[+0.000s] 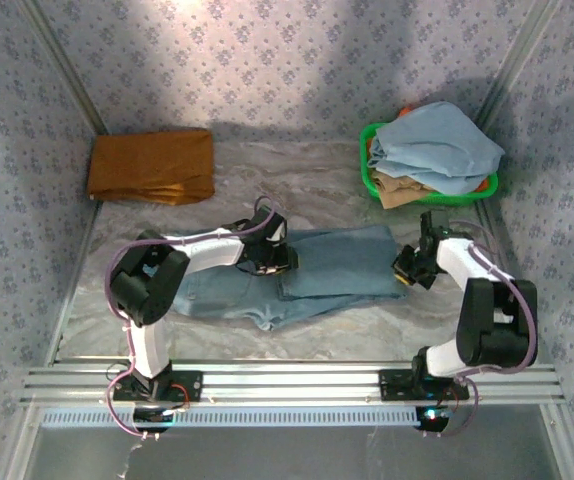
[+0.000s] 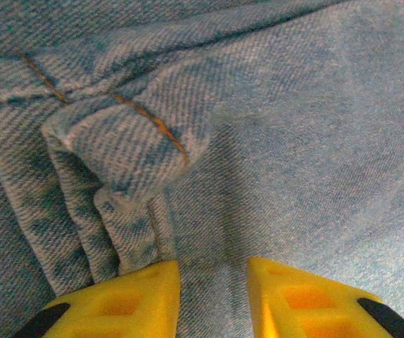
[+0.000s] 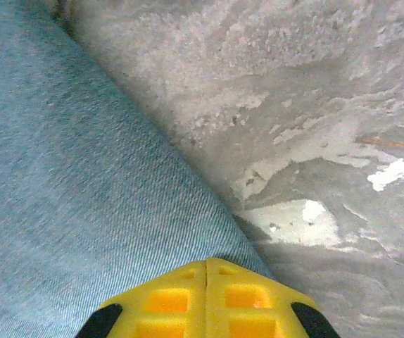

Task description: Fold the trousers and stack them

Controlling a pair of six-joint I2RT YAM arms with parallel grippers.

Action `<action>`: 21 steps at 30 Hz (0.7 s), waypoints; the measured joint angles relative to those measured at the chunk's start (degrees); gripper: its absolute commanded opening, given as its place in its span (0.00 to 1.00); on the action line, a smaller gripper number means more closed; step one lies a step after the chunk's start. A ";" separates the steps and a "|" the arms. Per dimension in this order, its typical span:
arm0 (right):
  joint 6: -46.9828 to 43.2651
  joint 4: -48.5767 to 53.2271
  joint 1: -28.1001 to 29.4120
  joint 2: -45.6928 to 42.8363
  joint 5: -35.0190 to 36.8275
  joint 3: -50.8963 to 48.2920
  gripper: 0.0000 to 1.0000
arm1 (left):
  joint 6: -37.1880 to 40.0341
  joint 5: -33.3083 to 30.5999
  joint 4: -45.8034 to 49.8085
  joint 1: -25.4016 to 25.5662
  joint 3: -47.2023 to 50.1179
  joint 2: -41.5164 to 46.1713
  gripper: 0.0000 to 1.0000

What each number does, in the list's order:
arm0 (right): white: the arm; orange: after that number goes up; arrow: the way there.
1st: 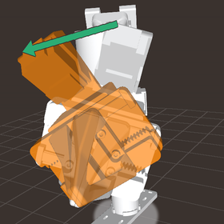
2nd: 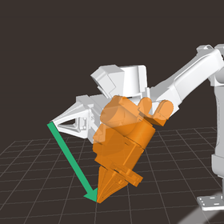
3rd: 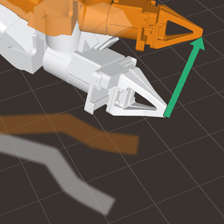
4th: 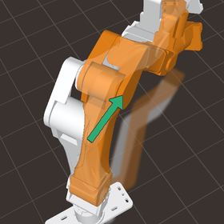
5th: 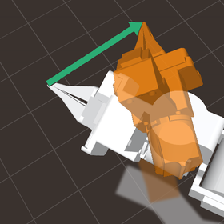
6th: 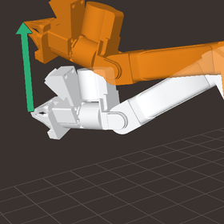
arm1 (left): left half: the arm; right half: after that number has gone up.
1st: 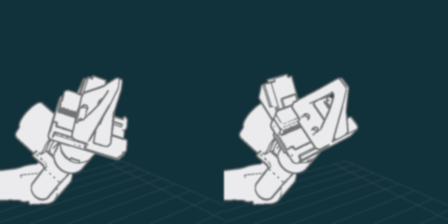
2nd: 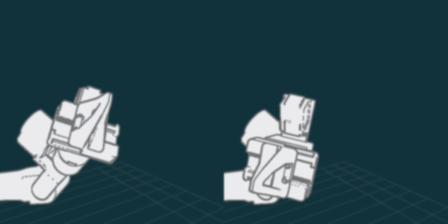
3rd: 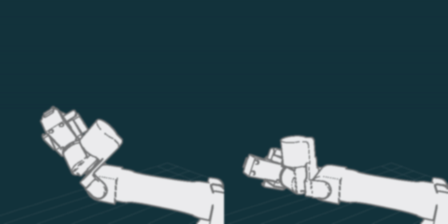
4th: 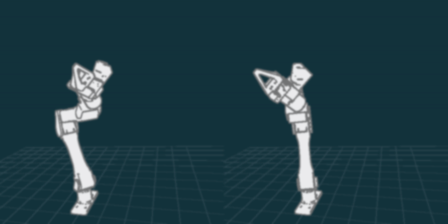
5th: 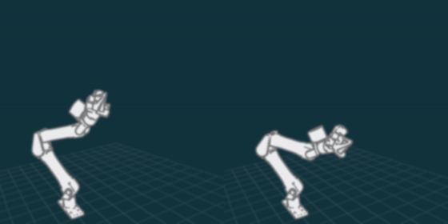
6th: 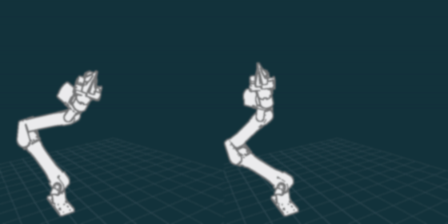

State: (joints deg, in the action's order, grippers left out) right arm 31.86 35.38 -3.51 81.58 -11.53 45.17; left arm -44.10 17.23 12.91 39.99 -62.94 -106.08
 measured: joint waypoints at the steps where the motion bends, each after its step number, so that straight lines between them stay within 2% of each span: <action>1: -0.26 0.37 0.00 -0.76 0.22 0.04 0.16 | 0.24 -0.20 0.37 -0.02 0.11 0.39 0.39; 3: -1.20 1.07 0.00 -2.45 0.90 0.20 0.36 | 1.25 -1.11 1.99 -0.61 0.98 2.25 0.42; 6: -2.67 1.81 0.00 -4.46 2.21 0.55 0.56 | 2.43 -2.56 5.92 -2.75 2.45 6.29 0.46; 11: -4.22 1.99 0.17 -6.08 4.11 0.63 0.67 | 5.16 -3.82 11.87 -10.38 3.28 15.91 0.61; 16: -4.48 1.90 0.28 -5.77 5.22 0.63 0.74 | 6.34 -4.68 15.28 -22.36 6.69 27.15 0.85; 18: -4.46 1.84 0.44 -4.74 5.38 0.61 0.82 | 6.01 -5.25 16.50 -28.28 9.29 31.23 0.98; 21: -4.48 1.70 0.72 -3.04 5.66 0.61 0.84 | 5.03 -6.69 18.82 -36.94 13.70 36.61 1.00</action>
State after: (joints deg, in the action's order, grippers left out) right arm 27.38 37.08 -2.79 78.54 -5.87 45.78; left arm -39.07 10.55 31.73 3.05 -49.23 -69.47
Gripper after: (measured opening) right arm 0.824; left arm 0.992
